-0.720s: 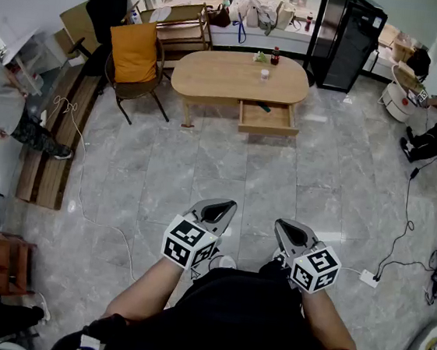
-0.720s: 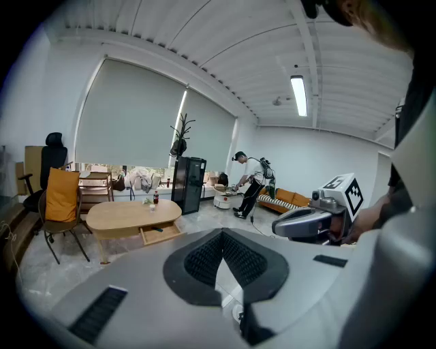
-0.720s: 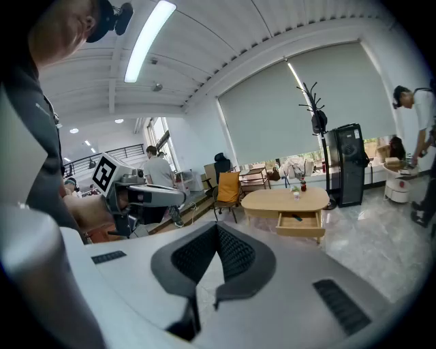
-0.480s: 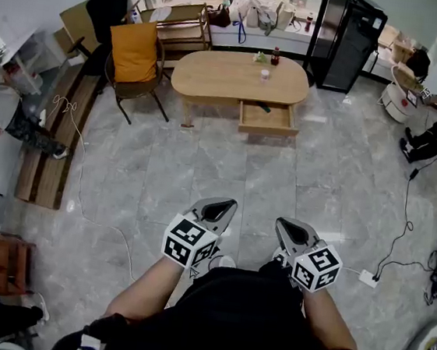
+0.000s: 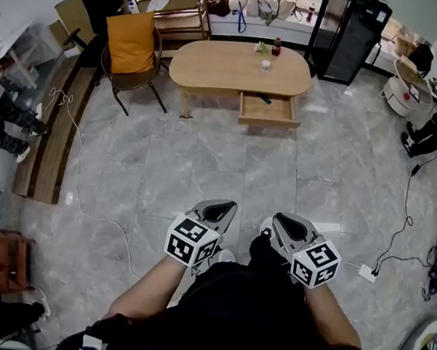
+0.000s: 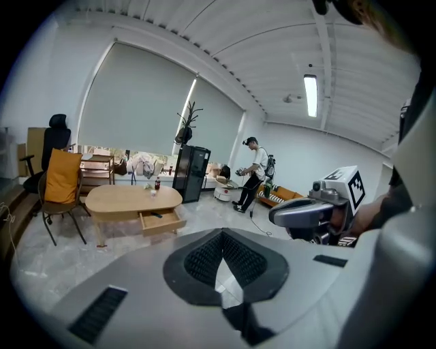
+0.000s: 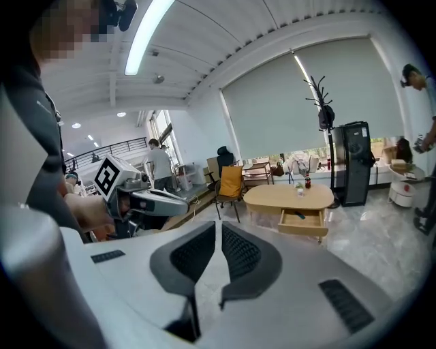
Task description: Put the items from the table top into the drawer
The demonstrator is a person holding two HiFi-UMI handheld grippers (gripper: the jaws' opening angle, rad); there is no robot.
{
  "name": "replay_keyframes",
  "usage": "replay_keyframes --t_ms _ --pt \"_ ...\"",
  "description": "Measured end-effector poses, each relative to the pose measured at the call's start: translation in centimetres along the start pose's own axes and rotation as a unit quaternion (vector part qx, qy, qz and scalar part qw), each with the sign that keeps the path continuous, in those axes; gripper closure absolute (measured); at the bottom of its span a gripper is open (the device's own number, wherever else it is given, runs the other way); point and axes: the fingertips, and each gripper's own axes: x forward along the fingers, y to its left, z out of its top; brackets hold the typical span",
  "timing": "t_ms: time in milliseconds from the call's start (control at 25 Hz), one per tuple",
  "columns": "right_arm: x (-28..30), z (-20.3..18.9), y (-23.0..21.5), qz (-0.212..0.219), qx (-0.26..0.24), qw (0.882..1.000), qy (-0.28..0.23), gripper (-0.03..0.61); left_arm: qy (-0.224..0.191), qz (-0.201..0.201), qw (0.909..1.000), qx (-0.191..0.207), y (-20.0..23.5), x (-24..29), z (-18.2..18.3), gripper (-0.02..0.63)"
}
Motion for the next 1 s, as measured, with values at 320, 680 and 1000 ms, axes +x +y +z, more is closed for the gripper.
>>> replay_keyframes --t_ms 320,680,1000 --pt "4.4 0.9 -4.9 0.014 0.001 0.999 0.029 0.572 0.035 -0.001 0.9994 -0.006 2.2 4.5 1.0 0.614" --pt "11.6 9.6 -13.5 0.066 -0.024 0.998 -0.001 0.572 0.014 0.067 0.9976 0.007 9.5 10.2 10.2 0.614" --pt "14.6 10.8 -20.1 0.07 -0.014 0.997 0.016 0.572 0.018 0.082 0.9964 0.014 12.1 15.8 13.5 0.614"
